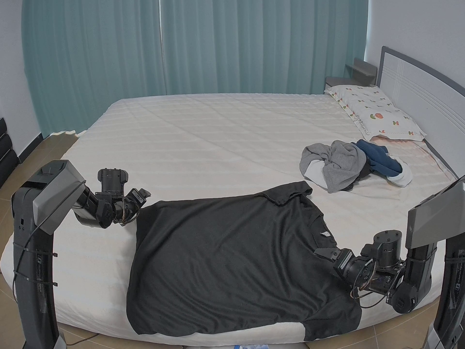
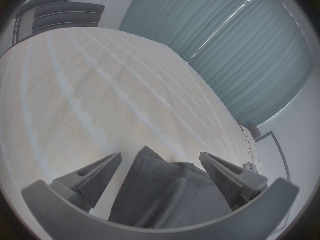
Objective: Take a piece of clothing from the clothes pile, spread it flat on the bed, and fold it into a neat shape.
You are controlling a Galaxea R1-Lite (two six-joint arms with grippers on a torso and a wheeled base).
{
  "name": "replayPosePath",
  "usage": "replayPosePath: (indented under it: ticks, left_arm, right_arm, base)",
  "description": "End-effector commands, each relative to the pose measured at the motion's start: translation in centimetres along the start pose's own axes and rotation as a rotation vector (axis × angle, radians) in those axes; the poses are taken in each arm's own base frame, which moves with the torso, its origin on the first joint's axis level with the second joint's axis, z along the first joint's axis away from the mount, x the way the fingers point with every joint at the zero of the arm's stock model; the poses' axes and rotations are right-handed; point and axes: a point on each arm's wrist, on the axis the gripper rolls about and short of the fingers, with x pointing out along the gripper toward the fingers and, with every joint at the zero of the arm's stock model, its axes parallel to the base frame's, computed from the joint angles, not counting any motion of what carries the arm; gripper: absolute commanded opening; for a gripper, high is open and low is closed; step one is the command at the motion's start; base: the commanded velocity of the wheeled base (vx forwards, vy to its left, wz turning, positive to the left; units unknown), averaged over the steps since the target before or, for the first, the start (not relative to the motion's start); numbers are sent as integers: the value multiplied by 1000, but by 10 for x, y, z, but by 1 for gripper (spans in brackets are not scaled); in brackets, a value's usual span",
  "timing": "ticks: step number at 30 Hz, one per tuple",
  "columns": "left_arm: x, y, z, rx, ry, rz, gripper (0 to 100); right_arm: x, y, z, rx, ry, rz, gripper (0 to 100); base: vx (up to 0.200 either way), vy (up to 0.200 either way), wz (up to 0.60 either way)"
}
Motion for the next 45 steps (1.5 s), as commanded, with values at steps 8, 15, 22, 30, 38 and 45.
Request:
replayPosePath:
  ticks: [8, 15, 22, 30, 38, 45]
  left_arm:
    - [16, 4, -8, -11, 35, -16, 100]
    - [18, 3, -7, -12, 31, -24, 0]
    - [20, -6, 6, -100, -13, -61, 0]
    - [28, -8, 16, -110, -111, -78, 0]
    - [39, -7, 17, -112, -192, -89, 0]
    - [48, -11, 22, -121, -260, -93, 0]
  right_arm:
    - [3, 0, 0, -3, -6, 8, 100]
    - [2, 0, 1, -3, -5, 9, 100]
    - [2, 2, 2, -3, -11, 18, 100]
    - [2, 2, 3, -2, -14, 21, 100]
    - [3, 2, 3, 0, -15, 21, 100]
    - [3, 2, 3, 0, -14, 20, 100]
  base:
    - [0, 0, 0]
    - [0, 0, 0]
    - [0, 0, 0]
    - [0, 0, 0]
    - [0, 0, 0]
    - [0, 0, 0]
